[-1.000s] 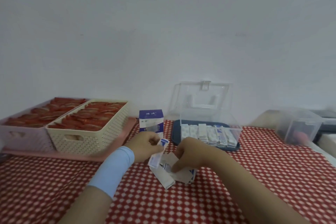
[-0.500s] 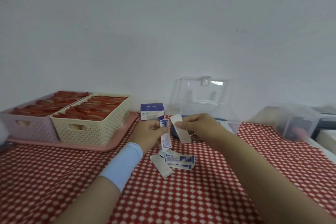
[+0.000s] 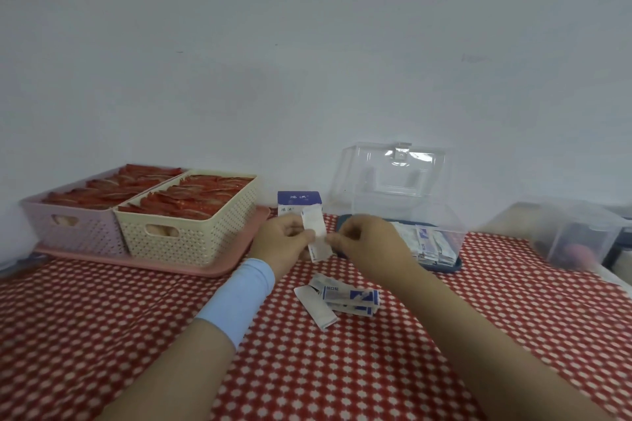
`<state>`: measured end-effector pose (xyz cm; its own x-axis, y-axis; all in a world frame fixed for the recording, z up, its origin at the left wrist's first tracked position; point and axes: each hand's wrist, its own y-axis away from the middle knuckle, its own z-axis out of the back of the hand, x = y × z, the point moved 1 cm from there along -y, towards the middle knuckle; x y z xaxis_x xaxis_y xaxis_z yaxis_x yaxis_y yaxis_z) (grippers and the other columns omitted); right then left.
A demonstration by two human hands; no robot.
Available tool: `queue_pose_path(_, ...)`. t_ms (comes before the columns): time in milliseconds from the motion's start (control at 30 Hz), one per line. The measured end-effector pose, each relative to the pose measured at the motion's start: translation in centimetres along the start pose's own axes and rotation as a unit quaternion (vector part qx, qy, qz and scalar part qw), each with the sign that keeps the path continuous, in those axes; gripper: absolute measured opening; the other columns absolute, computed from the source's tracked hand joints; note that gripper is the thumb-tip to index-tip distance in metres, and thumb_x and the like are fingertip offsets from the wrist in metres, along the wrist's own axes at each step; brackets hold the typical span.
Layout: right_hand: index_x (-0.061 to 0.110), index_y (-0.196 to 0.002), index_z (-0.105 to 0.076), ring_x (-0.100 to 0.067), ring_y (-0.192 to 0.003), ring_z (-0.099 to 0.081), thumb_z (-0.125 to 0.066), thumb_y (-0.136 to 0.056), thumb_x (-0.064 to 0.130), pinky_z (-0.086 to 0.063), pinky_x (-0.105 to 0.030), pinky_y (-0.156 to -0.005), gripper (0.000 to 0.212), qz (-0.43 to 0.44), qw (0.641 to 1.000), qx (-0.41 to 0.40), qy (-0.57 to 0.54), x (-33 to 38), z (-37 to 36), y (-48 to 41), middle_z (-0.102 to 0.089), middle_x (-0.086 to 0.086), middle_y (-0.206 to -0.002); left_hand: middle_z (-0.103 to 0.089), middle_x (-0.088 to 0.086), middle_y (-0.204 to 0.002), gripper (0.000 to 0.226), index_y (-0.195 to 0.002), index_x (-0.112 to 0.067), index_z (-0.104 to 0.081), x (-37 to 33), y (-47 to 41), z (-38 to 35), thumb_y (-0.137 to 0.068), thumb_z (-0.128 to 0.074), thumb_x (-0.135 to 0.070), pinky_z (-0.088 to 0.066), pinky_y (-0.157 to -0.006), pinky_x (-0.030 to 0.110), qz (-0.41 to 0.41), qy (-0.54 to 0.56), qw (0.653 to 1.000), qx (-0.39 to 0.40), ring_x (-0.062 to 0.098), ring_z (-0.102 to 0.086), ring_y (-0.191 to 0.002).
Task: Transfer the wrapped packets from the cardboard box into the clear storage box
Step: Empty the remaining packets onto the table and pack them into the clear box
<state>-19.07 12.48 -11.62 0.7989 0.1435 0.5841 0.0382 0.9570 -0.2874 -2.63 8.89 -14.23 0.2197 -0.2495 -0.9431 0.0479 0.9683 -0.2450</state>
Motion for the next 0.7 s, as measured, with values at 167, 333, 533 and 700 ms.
queue_pose_path(167, 0.027, -0.095, -0.079, -0.008, -0.081, -0.066, -0.074, -0.072, 0.068, -0.057, -0.027, -0.071, 0.047, 0.025, 0.951, 0.228, 0.207, 1.9, -1.6, 1.8, -0.074, 0.010, -0.090, -0.076, -0.002, -0.095, 0.012, -0.096, -0.018, -0.073, 0.2, -0.1, 0.6, -0.092, -0.065, -0.011, -0.059, -0.065, 0.021, -0.014, -0.031, 0.998, -0.056, 0.010, -0.073, -0.079)
queue_pose_path(333, 0.024, -0.106, -0.075, -0.007, -0.088, -0.063, -0.081, -0.080, 0.041, -0.054, -0.022, -0.081, 0.032, 0.047, 0.954, 0.269, 0.127, 2.2, -2.3, 1.8, -0.069, 0.010, -0.098, -0.074, -0.003, -0.093, 0.005, -0.090, -0.017, -0.070, 0.4, -0.1, 0.5, -0.093, -0.065, -0.016, -0.052, -0.058, 0.014, -0.034, -0.062, 0.995, -0.071, 0.012, -0.072, -0.081)
queue_pose_path(533, 0.023, -0.081, -0.074, -0.008, -0.061, -0.069, -0.079, -0.084, 0.022, -0.056, -0.019, -0.056, 0.006, -0.010, 0.983, 0.162, -0.084, 0.8, 0.8, 0.6, -0.076, 0.002, -0.075, -0.076, -0.002, -0.086, 0.009, -0.087, -0.014, -0.074, 1.3, -0.6, 0.4, -0.087, -0.068, -0.008, -0.058, -0.074, 0.030, -0.021, -0.011, 0.998, -0.053, 0.013, -0.072, -0.082)
queue_pose_path(700, 0.017, -0.091, -0.078, -0.016, -0.061, -0.072, -0.078, -0.086, 0.020, -0.059, -0.024, -0.057, 0.006, -0.043, 0.976, 0.055, -0.208, -0.4, 2.6, 0.0, -0.077, 0.000, -0.074, -0.076, 0.014, -0.098, 0.013, -0.098, -0.005, -0.074, 0.1, 0.4, -1.0, -0.091, -0.065, 0.000, -0.061, -0.073, 0.034, 0.048, 0.179, 0.981, 0.052, 0.025, -0.074, -0.088)
